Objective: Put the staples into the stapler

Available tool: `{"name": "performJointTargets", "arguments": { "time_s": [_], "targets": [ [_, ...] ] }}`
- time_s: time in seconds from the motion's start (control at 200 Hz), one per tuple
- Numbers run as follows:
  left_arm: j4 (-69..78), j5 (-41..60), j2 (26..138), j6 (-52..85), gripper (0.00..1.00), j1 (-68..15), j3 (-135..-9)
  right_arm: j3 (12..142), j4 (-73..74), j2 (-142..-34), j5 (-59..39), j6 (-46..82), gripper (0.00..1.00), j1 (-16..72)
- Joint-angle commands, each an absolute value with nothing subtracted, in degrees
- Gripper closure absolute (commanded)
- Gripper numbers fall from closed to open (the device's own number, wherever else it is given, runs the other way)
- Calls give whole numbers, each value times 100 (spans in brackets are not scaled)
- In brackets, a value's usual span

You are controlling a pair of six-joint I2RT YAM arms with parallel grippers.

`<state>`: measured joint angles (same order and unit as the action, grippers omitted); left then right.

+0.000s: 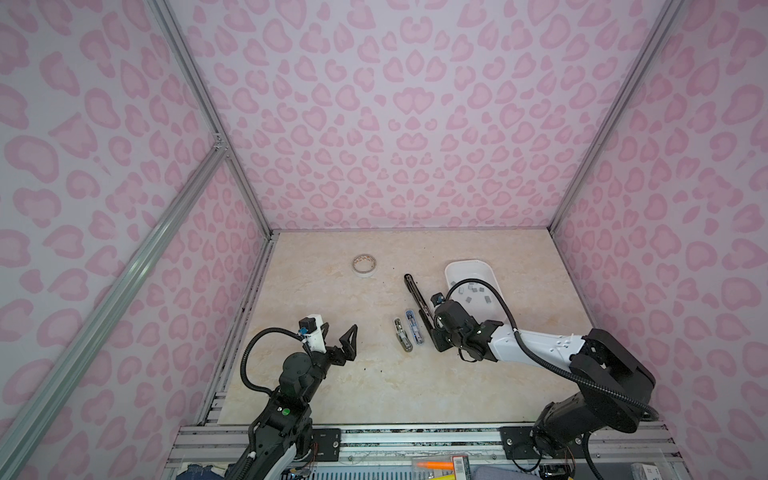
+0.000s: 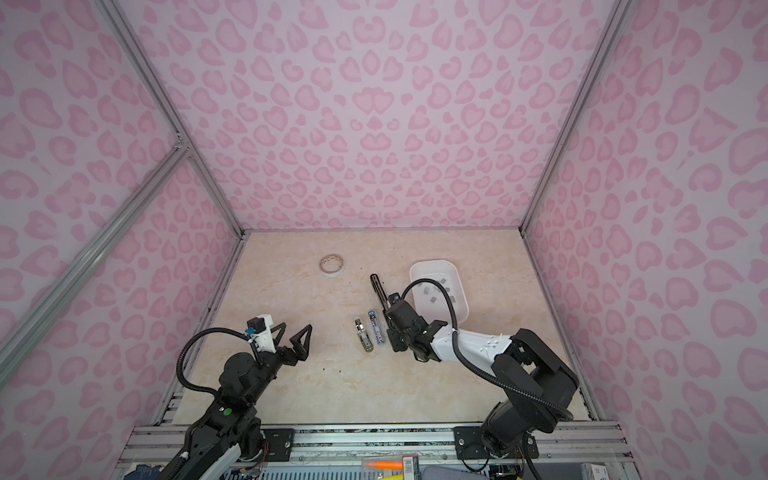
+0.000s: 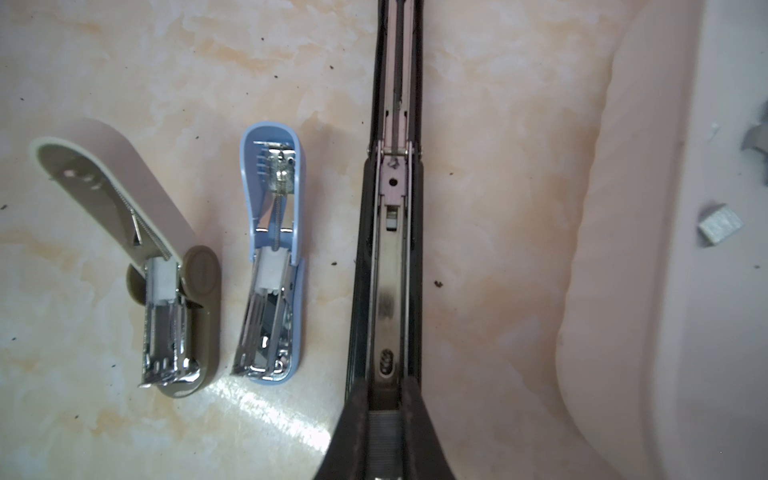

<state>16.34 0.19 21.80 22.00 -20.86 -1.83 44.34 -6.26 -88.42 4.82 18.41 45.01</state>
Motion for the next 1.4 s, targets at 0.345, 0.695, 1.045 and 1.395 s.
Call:
{"name": "performJointTargets", "arguments": {
  "time_s": [0.345,0.695,1.045,1.395],
  "targets": [
    [1830,-26,2259,2180,3,-2083,-217,4256,-760,-8581,464,1819,78,4517],
    [1829,-95,2294,2188,3,-2083,-222,4231,-789,-7979,852,1727,74,4518],
    [1513,-1292,3355,1717,3,-2081,-1097,5549,-1360,-8151,1547,2039,58,3208],
    [2015,-3102,4126,1643,2,-1918,-1312,5822,-1194,-9159,733,1457,59,2007]
  ]
}}
